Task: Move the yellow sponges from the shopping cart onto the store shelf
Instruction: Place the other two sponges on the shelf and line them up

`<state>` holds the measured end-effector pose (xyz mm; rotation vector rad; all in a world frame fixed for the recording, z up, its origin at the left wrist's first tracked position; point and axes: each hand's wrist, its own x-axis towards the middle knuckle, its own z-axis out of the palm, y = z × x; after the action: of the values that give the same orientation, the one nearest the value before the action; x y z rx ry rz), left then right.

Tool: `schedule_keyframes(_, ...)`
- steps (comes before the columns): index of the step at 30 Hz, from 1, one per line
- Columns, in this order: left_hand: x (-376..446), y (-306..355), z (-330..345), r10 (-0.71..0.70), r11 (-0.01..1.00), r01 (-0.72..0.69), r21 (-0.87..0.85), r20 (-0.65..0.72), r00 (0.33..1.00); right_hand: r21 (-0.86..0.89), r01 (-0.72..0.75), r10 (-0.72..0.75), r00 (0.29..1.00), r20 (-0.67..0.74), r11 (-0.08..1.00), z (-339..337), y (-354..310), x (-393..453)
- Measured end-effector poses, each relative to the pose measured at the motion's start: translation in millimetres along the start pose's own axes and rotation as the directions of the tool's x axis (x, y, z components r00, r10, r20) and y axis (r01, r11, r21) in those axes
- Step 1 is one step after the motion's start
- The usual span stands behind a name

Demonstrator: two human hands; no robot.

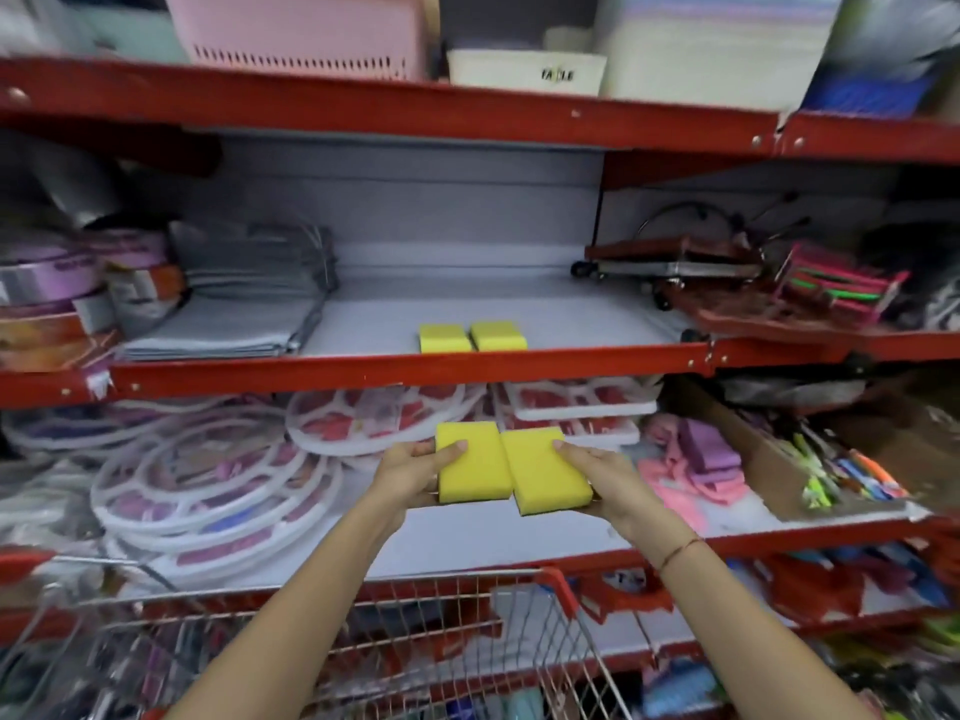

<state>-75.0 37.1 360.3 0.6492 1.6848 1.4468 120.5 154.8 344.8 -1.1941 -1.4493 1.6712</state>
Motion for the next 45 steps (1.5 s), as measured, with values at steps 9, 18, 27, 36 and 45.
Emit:
schedule_keyframes(9, 19, 68, 23, 0.073, 0.996, -0.072, -0.053, 0.012, 0.997, 0.102, 0.062, -0.061, 0.998, -0.011, 0.993, -11, -76, 21)
schedule_keyframes(18, 57, 129, 60, 0.123, 0.992, -0.124, -0.030, -0.016, 0.992, 0.148, 0.168, -0.173, 0.985, 0.021, 0.975, -41, -138, 55)
schedule_keyframes(27, 123, 161, 124, 0.153, 0.986, -0.149, 0.068, -0.055, 0.987, -0.011, 0.227, -0.227, 0.971, -0.074, 0.974, -75, -166, 130)
schedule_keyframes(36, 172, 163, 176, 0.282, 0.804, -0.203, 0.558, -0.058, 0.958, -0.422, 0.187, -0.265, 0.955, -0.136, 0.887, -92, -167, 205)
schedule_keyframes(45, 188, 172, 161, 0.354, 0.477, -0.197, 0.857, 0.018, 0.935, -0.787, 0.033, -0.245, 0.958, -0.152, 0.616, -86, -167, 212)
